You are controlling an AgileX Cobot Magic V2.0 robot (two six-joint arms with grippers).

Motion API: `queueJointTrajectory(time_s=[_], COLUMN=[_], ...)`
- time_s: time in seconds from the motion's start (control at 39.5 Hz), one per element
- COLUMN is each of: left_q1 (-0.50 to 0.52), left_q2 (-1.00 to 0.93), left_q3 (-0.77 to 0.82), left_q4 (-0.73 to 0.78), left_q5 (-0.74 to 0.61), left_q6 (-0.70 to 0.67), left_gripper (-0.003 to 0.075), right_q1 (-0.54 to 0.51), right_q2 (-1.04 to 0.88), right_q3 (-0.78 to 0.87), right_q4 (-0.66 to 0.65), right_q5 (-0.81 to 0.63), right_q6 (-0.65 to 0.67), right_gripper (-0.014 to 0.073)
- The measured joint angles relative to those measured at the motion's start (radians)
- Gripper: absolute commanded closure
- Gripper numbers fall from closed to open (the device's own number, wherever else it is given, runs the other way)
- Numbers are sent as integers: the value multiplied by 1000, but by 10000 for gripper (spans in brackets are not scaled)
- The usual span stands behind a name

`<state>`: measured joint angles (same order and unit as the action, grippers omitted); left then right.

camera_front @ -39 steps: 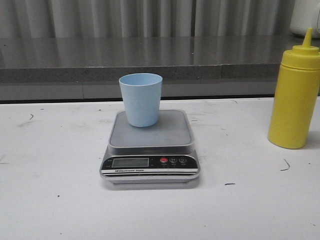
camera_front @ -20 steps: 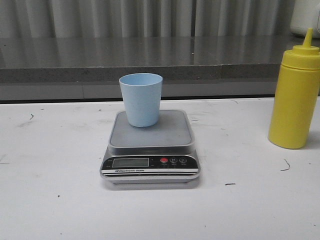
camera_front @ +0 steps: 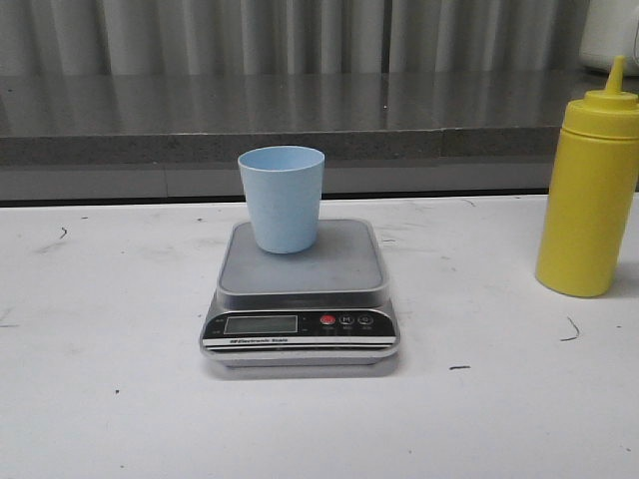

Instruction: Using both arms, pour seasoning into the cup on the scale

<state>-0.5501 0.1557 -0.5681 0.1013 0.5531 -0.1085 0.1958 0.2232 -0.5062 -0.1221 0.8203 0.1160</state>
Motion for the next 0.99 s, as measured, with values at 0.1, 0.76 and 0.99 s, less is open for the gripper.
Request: queueJointTrajectory(time_s=[0.1, 0.76, 0.99], left_q1=[0, 0, 0], left_q2=[0, 0, 0], left_q3=[0, 0, 0], left_q4=[0, 0, 0], left_q5=[0, 0, 0], left_q6=[0, 0, 0], left_gripper=[299, 304, 589], right_q1=[0, 0, 0], right_q2=[0, 0, 0], right_q3=[0, 0, 0], right_q4=[0, -2, -2], right_q5=[0, 0, 0], right_q6=[0, -1, -1], right_gripper=[15, 15, 15])
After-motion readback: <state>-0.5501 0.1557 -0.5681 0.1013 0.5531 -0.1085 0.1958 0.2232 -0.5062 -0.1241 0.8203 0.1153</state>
